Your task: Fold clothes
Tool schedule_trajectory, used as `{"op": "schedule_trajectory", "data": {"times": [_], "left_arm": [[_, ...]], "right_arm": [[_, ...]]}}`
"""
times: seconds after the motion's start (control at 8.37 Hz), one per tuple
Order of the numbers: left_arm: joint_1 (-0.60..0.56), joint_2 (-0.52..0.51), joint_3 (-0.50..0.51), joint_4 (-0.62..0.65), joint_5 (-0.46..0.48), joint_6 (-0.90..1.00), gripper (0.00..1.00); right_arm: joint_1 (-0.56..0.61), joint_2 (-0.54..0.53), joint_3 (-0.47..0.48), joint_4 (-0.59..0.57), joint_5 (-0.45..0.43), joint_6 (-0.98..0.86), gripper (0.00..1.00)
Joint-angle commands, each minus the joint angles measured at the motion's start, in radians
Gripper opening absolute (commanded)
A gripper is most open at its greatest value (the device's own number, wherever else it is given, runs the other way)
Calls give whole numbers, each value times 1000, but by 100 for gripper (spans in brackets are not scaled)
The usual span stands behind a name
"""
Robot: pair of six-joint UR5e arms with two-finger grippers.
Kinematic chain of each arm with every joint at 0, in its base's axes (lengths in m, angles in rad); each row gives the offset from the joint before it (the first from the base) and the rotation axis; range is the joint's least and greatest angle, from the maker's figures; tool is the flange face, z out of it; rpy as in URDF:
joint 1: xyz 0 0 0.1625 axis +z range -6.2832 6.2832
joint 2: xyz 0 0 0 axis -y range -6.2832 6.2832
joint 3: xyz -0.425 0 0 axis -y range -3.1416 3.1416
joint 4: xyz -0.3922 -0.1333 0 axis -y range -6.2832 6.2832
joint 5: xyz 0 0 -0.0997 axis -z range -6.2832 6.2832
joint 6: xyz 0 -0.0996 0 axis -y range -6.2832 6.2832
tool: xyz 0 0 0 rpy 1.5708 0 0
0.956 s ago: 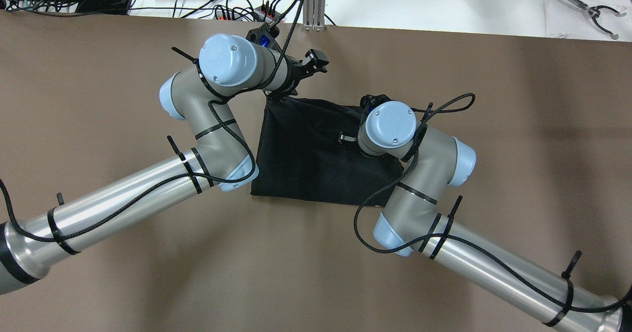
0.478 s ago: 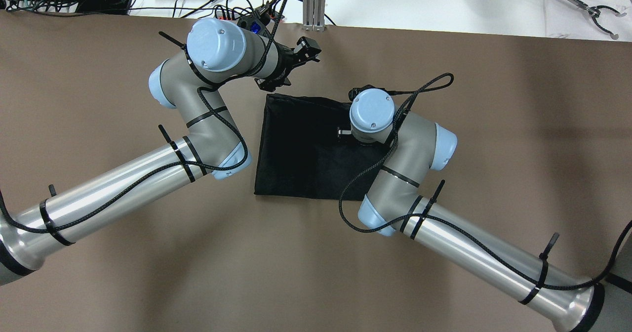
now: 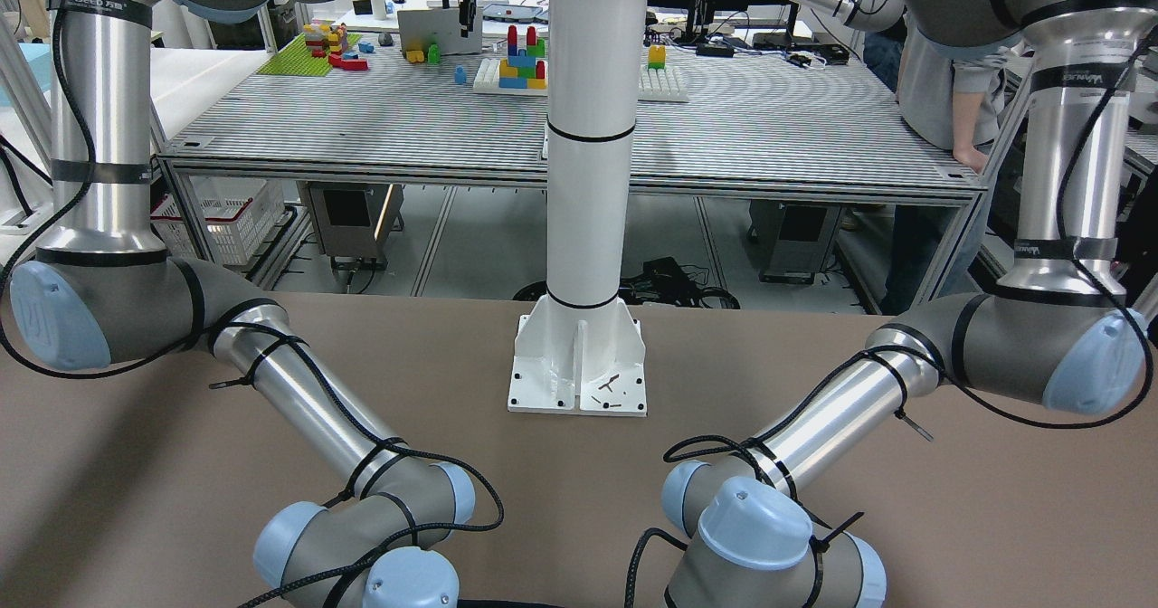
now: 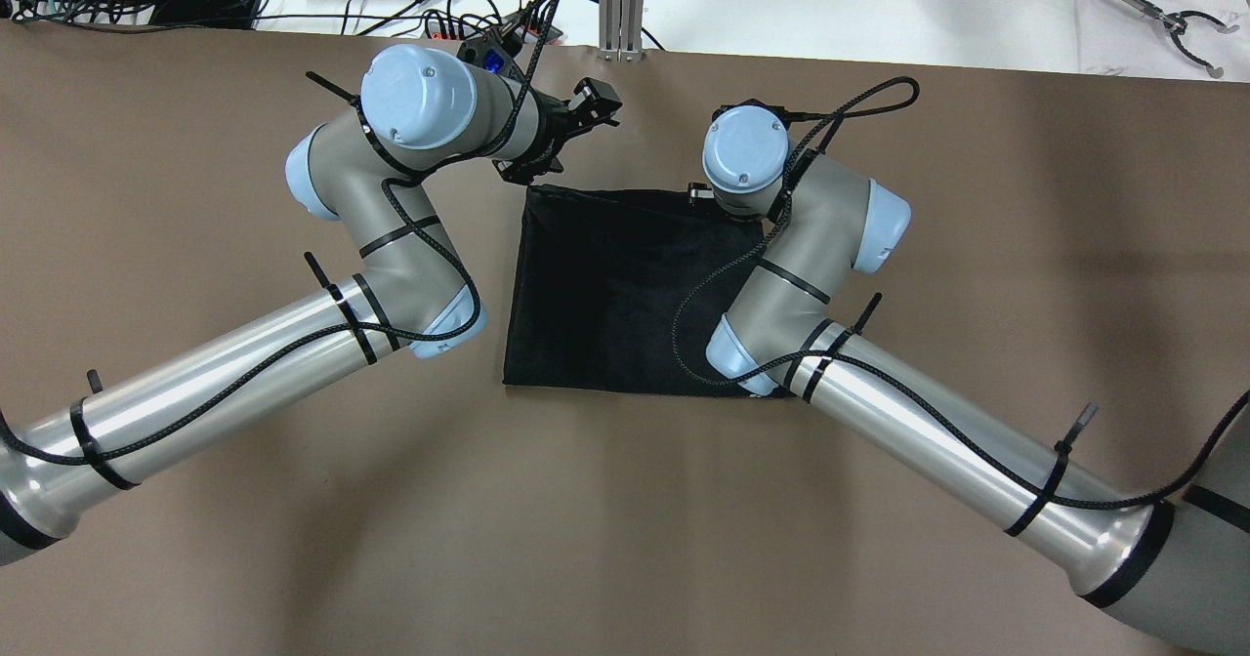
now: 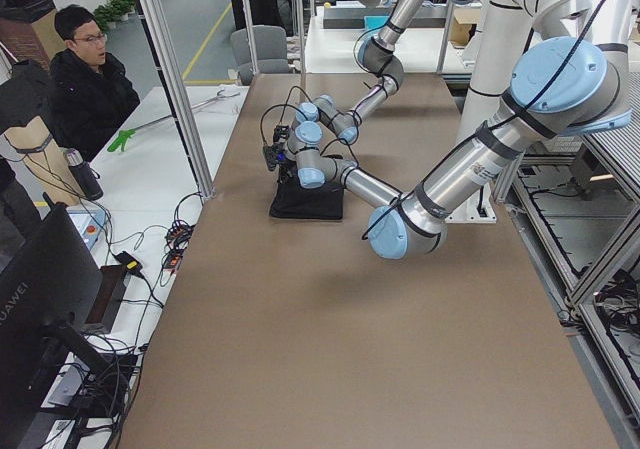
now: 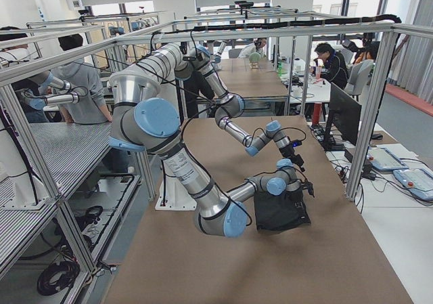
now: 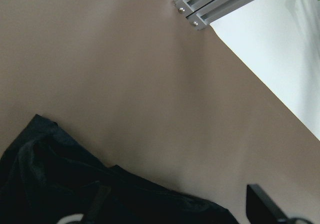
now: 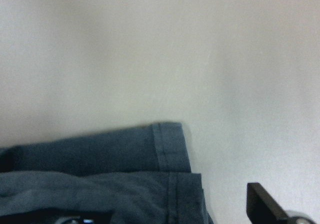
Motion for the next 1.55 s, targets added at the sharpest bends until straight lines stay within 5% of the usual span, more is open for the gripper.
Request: {"op": "schedule_trajectory", "data": {"times": [0.0,0.24,0.48,0.84,1.08,1.43], "left_arm": [[6,19,-21,0,44,-3,94],[6,25,-24,0,44,0,94],[6,27,-24,0,44,0,94],[-38,39,-25,2,6,41,94],[-117,102,-39,50,-72,259,94],[-237,273,-204,264,-100,724,94]], "right_arm": [[9,103,-235,244,-223,553,95],[31,100,-205,243,-223,540,95],[31,58,-23,184,-82,506,95],[55,-82,137,167,12,337,95],[122,-156,154,176,56,82,95],[302,-285,157,179,203,-353,95]]}}
